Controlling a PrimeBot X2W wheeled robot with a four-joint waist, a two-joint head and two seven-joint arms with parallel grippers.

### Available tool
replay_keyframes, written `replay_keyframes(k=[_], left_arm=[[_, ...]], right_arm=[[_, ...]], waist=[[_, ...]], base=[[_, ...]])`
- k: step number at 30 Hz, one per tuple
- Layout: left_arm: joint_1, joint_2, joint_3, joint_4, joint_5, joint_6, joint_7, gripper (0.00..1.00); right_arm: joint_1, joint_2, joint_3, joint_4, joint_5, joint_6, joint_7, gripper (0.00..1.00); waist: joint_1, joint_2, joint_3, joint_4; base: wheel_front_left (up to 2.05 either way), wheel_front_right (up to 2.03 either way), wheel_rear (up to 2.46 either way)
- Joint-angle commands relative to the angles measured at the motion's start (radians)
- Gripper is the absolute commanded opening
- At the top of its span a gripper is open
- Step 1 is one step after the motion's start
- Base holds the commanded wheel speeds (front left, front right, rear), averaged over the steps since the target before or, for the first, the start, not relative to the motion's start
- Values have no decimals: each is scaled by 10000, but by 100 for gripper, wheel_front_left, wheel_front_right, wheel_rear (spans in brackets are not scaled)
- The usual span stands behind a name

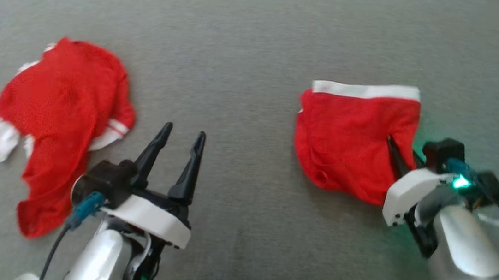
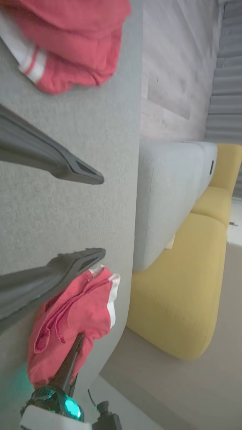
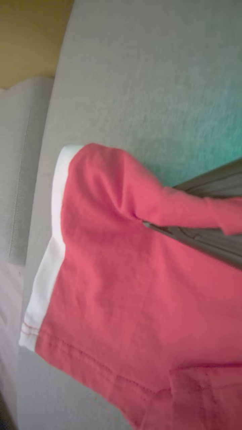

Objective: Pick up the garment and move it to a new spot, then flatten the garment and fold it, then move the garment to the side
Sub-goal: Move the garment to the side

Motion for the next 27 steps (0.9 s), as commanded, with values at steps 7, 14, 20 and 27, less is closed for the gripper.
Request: replay_keyframes(k=[7,14,20,27], left_arm=[[-1044,43,-492,-471,122,-148,-122,100],[-1719,43,-1284,-667,57,-161,-122,100],[-2198,43,-1661,-801,25,-161,-122,100],[-2381,43,-1607,-848,-44,-143,-122,100]], right_arm=[[-1015,-1977,1839,-687,304,-7,251,0],[-1730,-4083,2072,-370,539,-7,201,0],[-2212,-5083,1459,290,488,-7,-87,0],[-2418,-5412,720,643,234,-7,-256,0]], waist=[[0,0,274,-1354],[0,0,1052,-1523],[0,0,1737,-1242],[0,0,2117,-932]], base=[[0,0,0],[0,0,0],[0,0,0],[0,0,0]])
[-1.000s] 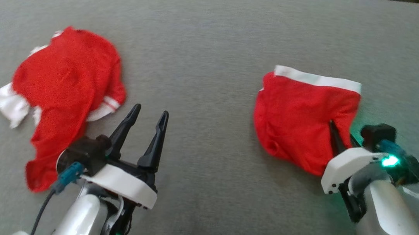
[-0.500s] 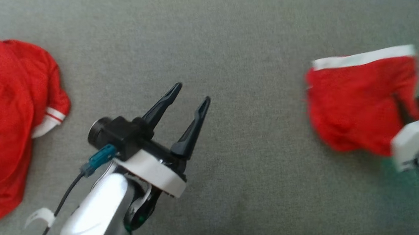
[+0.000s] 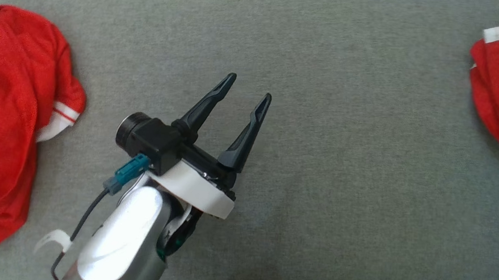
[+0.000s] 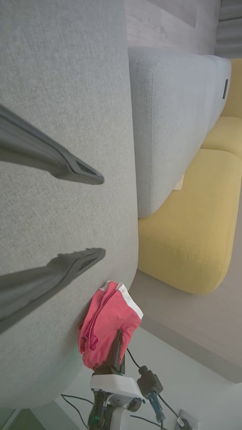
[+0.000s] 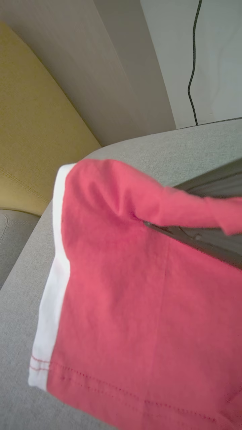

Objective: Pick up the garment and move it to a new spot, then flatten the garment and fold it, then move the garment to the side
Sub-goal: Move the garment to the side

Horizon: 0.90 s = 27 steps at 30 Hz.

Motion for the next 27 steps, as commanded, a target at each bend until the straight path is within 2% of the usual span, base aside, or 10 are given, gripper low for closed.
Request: replay_keyframes(k=[1,5,6,7,8,12,17,27], left_arm=[[-293,51,296,-382,-92,20,-120,100],[-273,51,375,-377,-112,15,-120,100],[-259,51,399,-371,-121,16,-120,100],[-242,51,428,-365,-129,24,-120,100],[-221,51,460,-359,-139,33,-120,100],[-92,51,587,-323,-167,62,-120,100],[200,51,818,-322,-206,138,-120,100],[1271,51,2064,-471,-222,416,-120,100]], right_arm=[[-49,-474,-45,-143,-68,-7,-136,0],[-99,-477,-410,87,-284,-7,-227,0],[-105,-452,-511,145,-342,-7,-244,7],[-107,-408,-610,185,-393,-7,-281,43],[-107,-353,-710,218,-441,-7,-306,100],[-54,-89,-1081,259,-707,-7,-471,100],[130,573,-1410,-39,-815,-7,-848,100],[1700,3100,-1603,-2686,294,-7,-1544,100]], waist=[[-2,0,83,98],[-2,0,55,177],[-2,0,12,185],[-2,0,-42,183],[-2,0,-100,175],[-2,0,-477,115],[-2,0,-1179,41],[-2,0,-2747,278]], base=[[0,0,0],[0,0,0],[0,0,0],[0,0,0],[0,0,0],[0,0,0],[0,0,0],[0,0,0]])
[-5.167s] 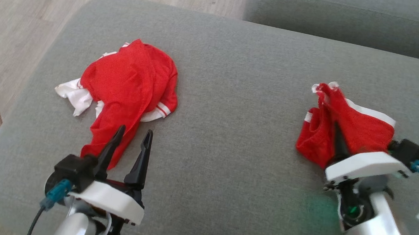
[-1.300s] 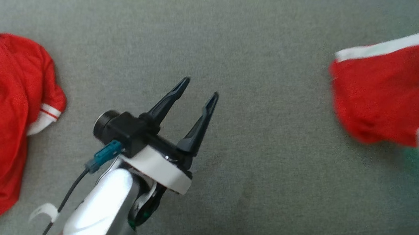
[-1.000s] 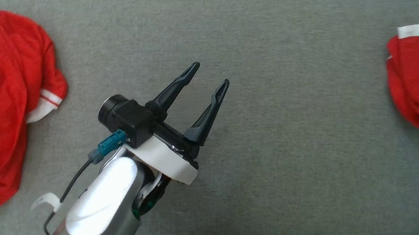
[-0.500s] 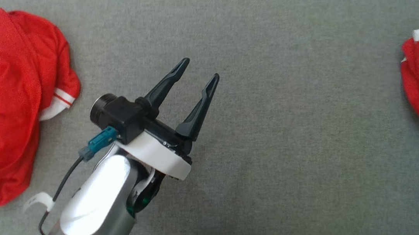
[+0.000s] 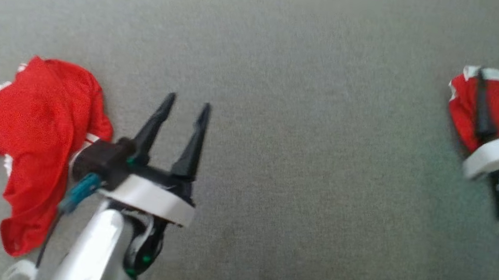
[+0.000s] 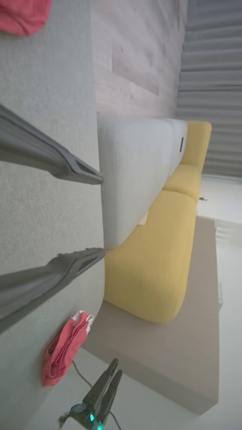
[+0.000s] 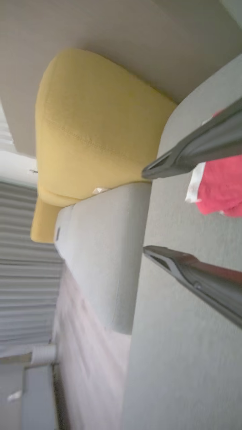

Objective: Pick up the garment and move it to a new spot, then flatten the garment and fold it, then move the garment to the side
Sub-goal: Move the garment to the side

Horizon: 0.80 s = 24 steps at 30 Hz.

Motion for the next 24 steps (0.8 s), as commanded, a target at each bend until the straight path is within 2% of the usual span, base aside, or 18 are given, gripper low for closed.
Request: replay_keyframes(k=[1,9,17,24], left_arm=[[30,58,604,-407,-9,59,-120,100],[1220,58,1233,-394,332,-1,-120,100],[2066,58,1632,-512,105,133,-120,100],[2387,58,1850,-565,245,178,-120,100]], right_arm=[[361,278,-6,-748,228,-7,-128,100],[2685,1865,-619,-2328,283,-7,-409,100],[4139,2630,-1091,-3215,49,-7,-576,100],[4965,2857,-1007,-3528,-53,-7,-638,100]], waist=[[2,0,-452,193],[2,0,-1378,745],[2,0,-1768,984],[2,0,-1859,1044]], base=[[0,0,0],[0,0,0],[0,0,0],[0,0,0]])
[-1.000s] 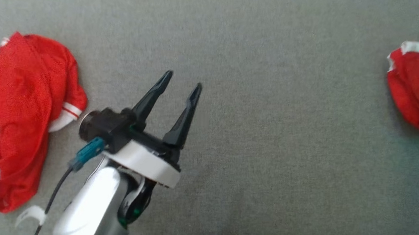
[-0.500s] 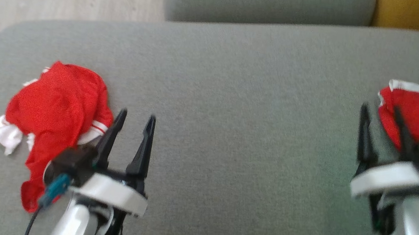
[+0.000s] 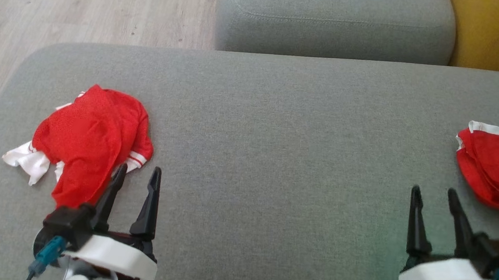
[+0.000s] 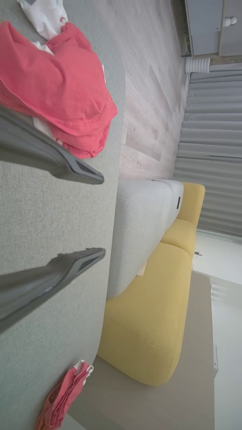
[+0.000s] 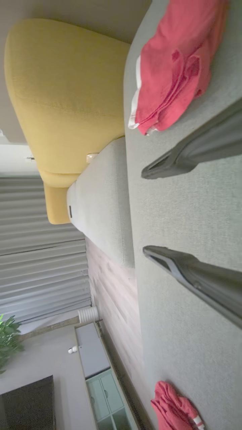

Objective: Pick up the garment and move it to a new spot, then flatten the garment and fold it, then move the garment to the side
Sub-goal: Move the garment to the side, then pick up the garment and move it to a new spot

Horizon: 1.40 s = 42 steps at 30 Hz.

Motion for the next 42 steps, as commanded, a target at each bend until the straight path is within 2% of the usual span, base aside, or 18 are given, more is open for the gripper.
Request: replay_keyframes(k=[1,22,31,42], left_arm=[[-257,24,372,-392,-25,15,-120,100],[-228,24,395,-316,-65,-25,-120,100],[-283,24,511,-225,-8,79,-120,100],[-193,24,1036,-137,260,37,-120,100]], right_arm=[[-219,-38,239,-385,-30,-7,-115,100],[-110,-23,387,-417,292,-7,-136,100],[-37,-23,689,-371,398,-7,-136,100],[54,-22,1180,-162,691,-7,-137,100]], waist=[[1,-1,0,6],[1,-1,-88,-157],[1,-1,-103,522],[1,-1,-276,2167]], base=[[0,0,0],[0,0,0],[0,0,0],[0,0,0]])
